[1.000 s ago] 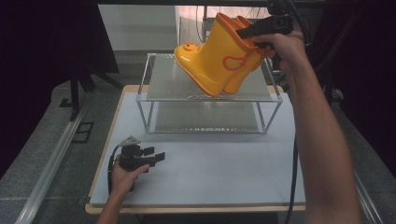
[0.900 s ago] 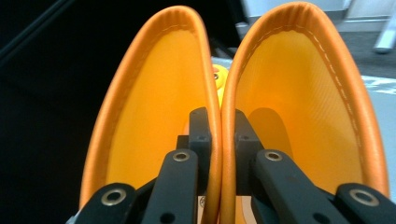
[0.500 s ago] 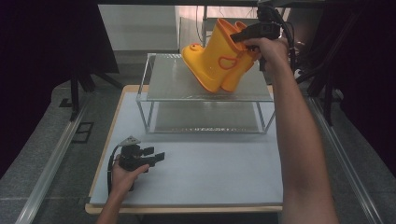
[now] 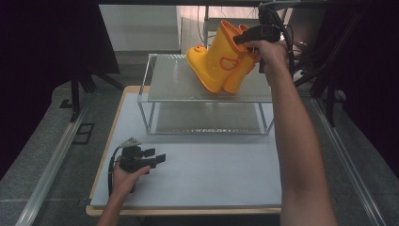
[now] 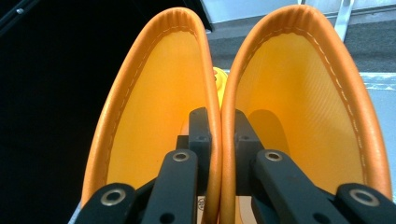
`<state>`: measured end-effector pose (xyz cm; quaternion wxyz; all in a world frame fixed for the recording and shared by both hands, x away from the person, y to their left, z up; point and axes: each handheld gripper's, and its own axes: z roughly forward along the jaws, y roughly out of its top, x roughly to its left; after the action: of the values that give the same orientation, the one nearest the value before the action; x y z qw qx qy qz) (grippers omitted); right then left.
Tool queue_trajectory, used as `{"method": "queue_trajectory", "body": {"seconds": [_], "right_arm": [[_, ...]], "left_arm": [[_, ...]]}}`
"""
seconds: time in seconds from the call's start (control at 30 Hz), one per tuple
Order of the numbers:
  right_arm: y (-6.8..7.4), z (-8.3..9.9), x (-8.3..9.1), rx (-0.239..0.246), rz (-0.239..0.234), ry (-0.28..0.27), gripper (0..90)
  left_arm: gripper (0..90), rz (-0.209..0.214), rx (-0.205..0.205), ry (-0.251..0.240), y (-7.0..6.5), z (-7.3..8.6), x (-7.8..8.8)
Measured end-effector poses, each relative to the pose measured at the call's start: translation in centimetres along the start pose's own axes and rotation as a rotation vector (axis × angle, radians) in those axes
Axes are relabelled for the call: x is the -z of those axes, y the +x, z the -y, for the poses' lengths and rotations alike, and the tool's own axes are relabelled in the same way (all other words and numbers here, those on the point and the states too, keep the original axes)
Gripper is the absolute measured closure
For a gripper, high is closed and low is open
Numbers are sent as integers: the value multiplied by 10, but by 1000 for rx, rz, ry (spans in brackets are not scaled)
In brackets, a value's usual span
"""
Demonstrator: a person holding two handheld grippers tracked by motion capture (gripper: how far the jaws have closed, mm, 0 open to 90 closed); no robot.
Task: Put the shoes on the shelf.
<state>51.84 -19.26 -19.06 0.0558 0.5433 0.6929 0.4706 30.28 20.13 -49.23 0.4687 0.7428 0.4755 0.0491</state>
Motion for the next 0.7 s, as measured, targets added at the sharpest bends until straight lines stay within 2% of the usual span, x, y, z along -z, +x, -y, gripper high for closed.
{"method": "queue_trajectory", "body": {"seconds": [0.13,0.37,0.43,0.47,0.5,0.57,0.67,0.7], "right_arm": [[-2,-1,3,-3,18,-9,824],[-3,0,1,7,53,0,820],[-3,1,-1,5,47,14,810],[-3,1,-1,-6,36,1,791],[-4,-1,1,-52,-19,-30,741],[-3,0,-2,-49,-31,-14,741],[6,-1,-7,-19,-7,-12,694],[8,-2,-5,-27,-26,-51,697]], "left_arm": [[367,0,9,-2,1,0,1],[367,1,1,2,0,0,0],[367,1,6,1,0,0,0],[367,1,6,0,0,0,1],[367,-1,2,1,0,0,1],[367,0,2,-1,0,0,1],[367,1,8,-3,0,0,2],[367,0,6,-3,0,0,2]]}}
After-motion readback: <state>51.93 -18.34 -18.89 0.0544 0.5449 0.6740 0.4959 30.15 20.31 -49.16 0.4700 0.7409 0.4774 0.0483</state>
